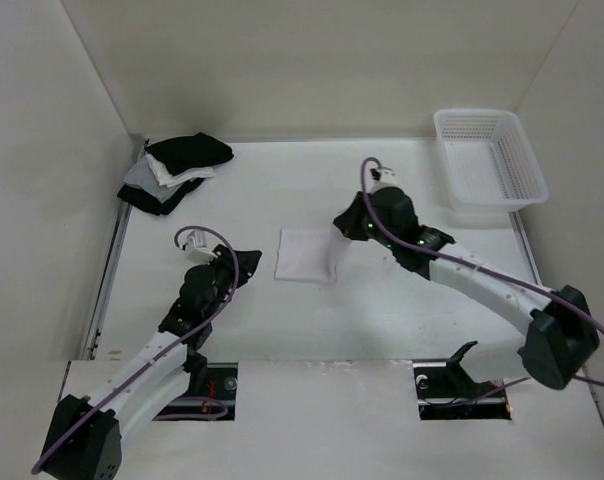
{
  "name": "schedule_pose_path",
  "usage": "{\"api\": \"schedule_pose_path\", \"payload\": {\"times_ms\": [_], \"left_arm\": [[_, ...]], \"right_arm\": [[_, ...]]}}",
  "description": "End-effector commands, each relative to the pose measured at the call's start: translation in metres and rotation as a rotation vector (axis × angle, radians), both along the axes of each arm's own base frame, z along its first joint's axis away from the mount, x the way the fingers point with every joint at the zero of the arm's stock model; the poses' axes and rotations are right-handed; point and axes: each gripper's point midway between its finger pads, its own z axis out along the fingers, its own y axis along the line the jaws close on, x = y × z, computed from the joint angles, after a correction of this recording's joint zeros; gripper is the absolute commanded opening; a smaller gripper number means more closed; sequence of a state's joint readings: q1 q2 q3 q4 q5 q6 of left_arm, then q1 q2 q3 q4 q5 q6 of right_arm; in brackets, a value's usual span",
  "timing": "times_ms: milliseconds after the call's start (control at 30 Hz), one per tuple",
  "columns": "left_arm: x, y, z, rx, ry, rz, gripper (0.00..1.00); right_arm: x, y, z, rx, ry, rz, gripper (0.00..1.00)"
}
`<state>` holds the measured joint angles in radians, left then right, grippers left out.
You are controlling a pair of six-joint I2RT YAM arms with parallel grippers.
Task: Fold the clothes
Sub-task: Fold the tank top
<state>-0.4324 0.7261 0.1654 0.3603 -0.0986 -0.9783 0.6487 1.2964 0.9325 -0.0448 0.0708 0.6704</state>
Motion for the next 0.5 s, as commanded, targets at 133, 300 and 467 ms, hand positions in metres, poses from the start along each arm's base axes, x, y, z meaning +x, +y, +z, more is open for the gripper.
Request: {"api": "schedule_pose_path", "payload": {"times_ms": [133,300,467], "left_arm": [[0.003,0.011,0.036,-0.054,-0.086,0.038,0.26],[0.005,0.026,0.048,-0.066,-0.108,0.082,0.26],[0.01,0.031,0.057,-0.062,-0.12,0.101,0.27]], "right_arm": [[-0.006,0.084,-0.064,-0.364,0.091,0.14,0.14],[-0.007,0.161,-0.058,-0.316,0.077,0.217,0.3],[-0.022,0.172,-0.025,-0.215,0.016,0.25,0.41]]}}
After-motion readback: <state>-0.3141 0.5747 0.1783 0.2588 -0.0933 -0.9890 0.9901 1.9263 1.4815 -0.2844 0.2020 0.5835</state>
